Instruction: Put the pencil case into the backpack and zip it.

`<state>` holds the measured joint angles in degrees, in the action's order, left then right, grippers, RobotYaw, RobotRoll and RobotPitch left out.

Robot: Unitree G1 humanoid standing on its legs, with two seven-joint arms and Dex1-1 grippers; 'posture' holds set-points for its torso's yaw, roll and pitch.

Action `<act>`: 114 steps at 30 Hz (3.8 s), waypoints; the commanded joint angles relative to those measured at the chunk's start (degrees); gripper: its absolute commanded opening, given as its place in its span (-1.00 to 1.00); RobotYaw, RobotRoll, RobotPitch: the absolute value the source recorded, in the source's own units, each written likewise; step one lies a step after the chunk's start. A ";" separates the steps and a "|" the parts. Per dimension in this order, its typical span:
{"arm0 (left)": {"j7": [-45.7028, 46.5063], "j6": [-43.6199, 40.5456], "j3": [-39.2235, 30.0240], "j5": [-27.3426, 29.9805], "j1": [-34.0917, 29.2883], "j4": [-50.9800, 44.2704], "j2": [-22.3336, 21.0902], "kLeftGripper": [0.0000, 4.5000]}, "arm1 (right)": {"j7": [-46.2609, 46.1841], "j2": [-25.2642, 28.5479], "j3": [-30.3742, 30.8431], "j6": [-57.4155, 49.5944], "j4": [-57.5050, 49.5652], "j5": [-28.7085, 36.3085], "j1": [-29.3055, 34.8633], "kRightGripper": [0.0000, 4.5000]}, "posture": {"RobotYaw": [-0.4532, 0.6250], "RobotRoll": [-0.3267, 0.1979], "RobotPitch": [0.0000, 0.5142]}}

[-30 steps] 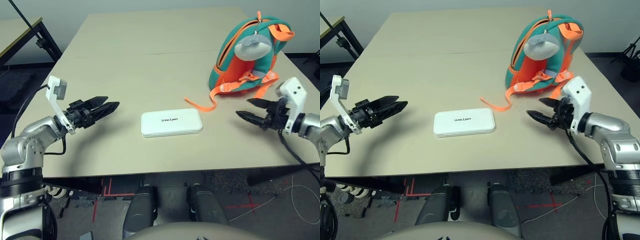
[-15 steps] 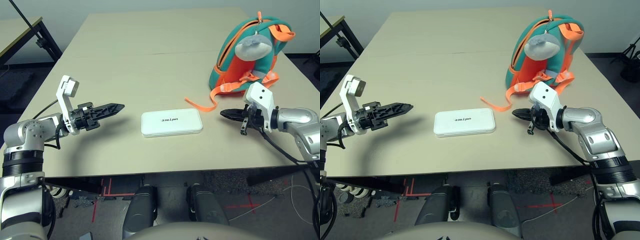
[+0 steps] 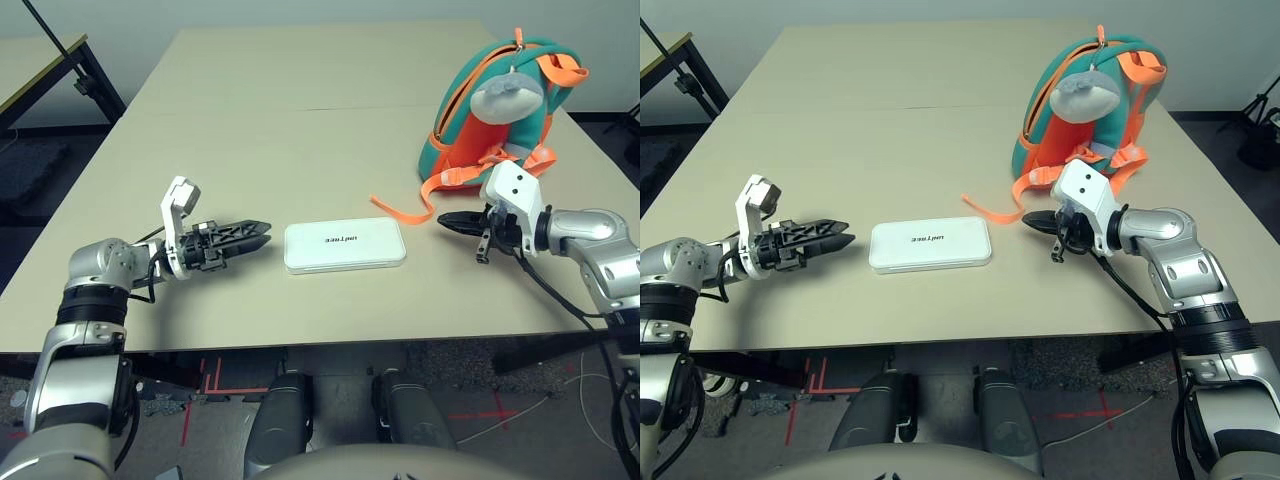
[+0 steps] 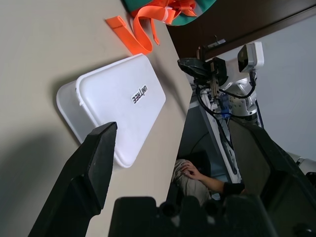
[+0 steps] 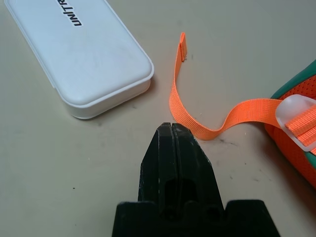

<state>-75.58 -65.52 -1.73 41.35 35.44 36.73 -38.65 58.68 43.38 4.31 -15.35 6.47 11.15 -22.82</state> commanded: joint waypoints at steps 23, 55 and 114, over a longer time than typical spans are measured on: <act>-5.07 5.31 7.36 -15.76 8.22 18.34 5.26 1.00 | -1.09 -0.25 3.19 5.34 2.32 -8.22 -0.39 -0.99 | -0.44 0.25 -0.69; -7.90 5.05 6.71 -22.17 9.47 21.20 3.86 1.00 | -1.46 -9.91 15.03 15.20 15.38 -22.43 -8.18 -0.99 | -0.38 0.25 -0.75; -11.03 5.96 5.45 -26.31 9.96 22.88 0.30 1.00 | 3.93 -12.40 17.73 14.80 13.50 -25.24 -14.23 -0.99 | -0.36 0.25 -0.83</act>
<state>-86.73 -59.75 3.14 15.73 46.50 59.41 -37.51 62.81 30.32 23.53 -0.92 19.49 -14.71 -37.35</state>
